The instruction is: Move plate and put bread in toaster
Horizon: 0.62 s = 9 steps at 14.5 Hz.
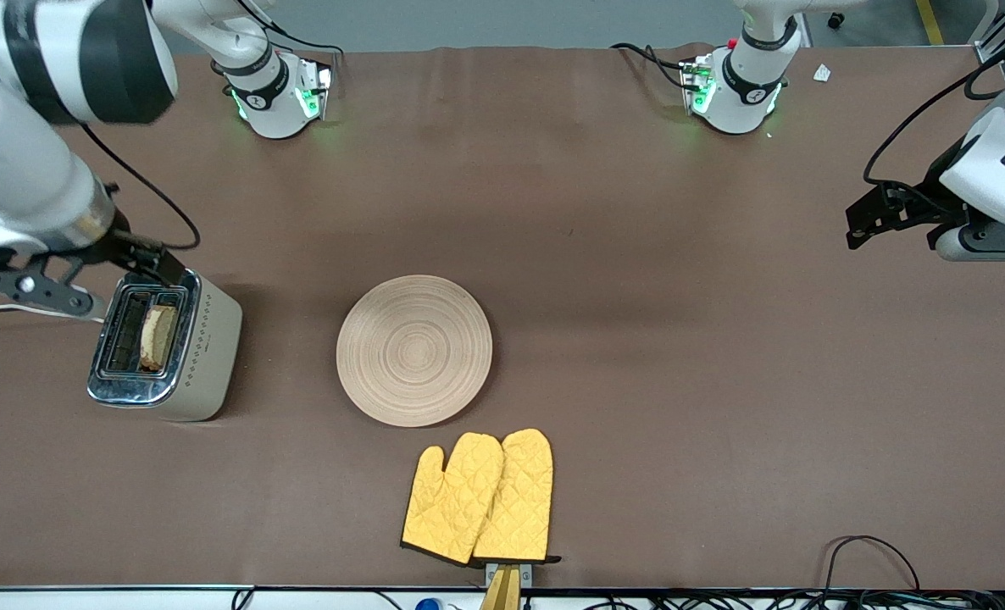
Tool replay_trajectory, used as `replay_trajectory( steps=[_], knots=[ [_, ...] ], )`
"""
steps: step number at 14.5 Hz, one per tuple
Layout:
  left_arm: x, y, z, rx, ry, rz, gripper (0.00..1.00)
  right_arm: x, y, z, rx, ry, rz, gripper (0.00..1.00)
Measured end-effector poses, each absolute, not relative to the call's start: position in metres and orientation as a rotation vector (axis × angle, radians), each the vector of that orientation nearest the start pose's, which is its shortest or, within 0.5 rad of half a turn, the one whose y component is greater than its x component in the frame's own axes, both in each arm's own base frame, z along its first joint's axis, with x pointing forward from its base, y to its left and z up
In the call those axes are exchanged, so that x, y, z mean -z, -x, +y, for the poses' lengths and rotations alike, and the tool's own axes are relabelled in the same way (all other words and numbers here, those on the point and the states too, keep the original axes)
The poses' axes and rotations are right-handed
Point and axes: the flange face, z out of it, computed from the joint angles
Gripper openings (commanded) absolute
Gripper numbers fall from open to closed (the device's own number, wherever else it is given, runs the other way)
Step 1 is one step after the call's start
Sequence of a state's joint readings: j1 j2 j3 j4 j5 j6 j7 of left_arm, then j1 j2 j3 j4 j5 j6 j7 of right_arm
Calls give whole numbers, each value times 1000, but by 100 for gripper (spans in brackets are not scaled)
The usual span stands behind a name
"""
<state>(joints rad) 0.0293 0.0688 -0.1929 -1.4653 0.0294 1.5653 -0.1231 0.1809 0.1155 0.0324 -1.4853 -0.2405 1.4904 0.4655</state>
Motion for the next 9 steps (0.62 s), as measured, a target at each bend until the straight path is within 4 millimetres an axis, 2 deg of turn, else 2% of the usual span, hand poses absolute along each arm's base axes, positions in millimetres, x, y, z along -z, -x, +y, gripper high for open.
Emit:
replay_trajectory(
  steps=[2, 3, 5, 7, 8, 9],
  knots=[
    [-636, -569, -86, 54, 3129, 61, 100, -618, -559, 86, -45, 3353, 349, 100],
    [-636, -569, -86, 54, 3129, 61, 100, -627, -555, 73, -49, 3350, 295, 100],
    [-636, -569, -87, 54, 3129, 62, 100, -641, -547, 31, -85, 3324, 184, 100],
    [-636, -569, -87, 54, 3129, 63, 100, -647, -540, -24, -117, 3280, 102, 100],
    [-636, -569, -87, 54, 3129, 62, 100, -647, -538, -43, -126, 3257, 59, 100],
    [-636, -569, -86, 54, 3129, 61, 100, -646, -537, -54, -129, 3240, 28, 100]
  ],
)
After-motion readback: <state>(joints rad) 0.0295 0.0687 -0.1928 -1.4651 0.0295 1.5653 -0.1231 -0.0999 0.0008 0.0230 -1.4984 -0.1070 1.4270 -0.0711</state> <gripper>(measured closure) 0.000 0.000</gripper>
